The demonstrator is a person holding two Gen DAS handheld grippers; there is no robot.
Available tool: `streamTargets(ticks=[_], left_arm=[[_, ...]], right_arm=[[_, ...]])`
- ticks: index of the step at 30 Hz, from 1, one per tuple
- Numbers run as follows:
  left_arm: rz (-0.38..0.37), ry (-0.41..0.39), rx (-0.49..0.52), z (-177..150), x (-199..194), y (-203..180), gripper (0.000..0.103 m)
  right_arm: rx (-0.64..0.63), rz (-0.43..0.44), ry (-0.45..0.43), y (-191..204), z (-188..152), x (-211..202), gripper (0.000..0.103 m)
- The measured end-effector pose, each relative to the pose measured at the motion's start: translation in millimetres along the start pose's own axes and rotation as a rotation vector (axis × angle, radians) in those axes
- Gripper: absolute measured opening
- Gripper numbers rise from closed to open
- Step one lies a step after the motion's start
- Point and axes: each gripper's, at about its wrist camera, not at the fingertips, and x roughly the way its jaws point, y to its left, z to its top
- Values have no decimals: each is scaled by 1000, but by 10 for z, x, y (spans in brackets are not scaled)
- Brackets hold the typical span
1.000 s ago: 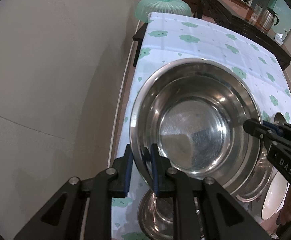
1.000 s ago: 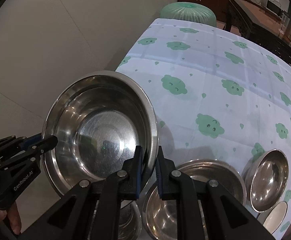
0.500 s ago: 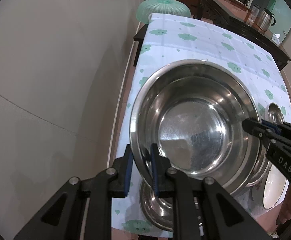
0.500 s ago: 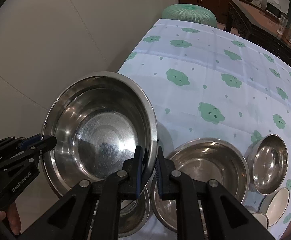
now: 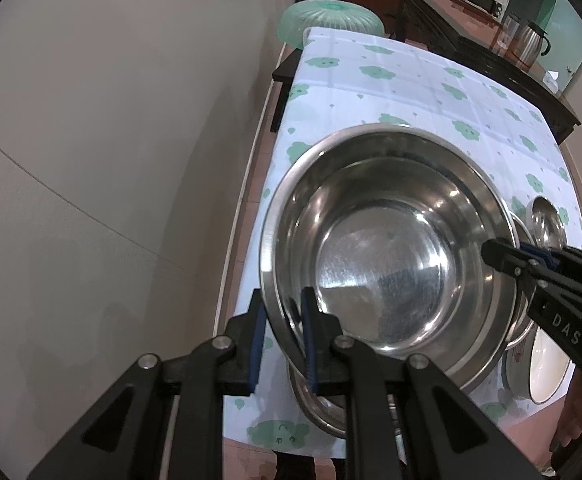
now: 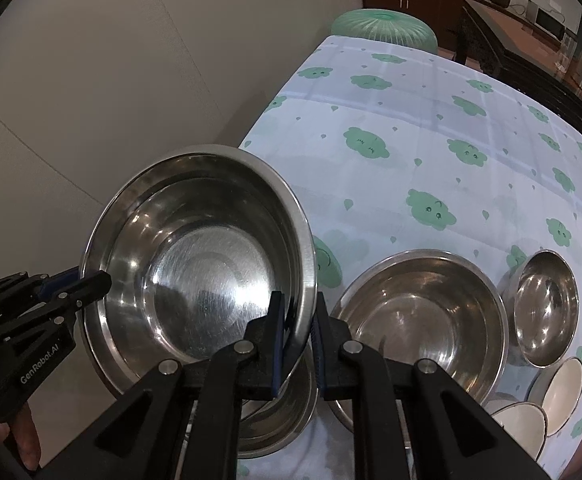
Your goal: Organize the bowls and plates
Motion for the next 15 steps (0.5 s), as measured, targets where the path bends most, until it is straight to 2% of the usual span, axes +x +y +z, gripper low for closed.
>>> streamTargets(ticks=[15], left_arm=[[-13, -3, 19, -207, -102, 22, 14]], right_arm=[[14, -15, -4, 56, -223, -80, 14]])
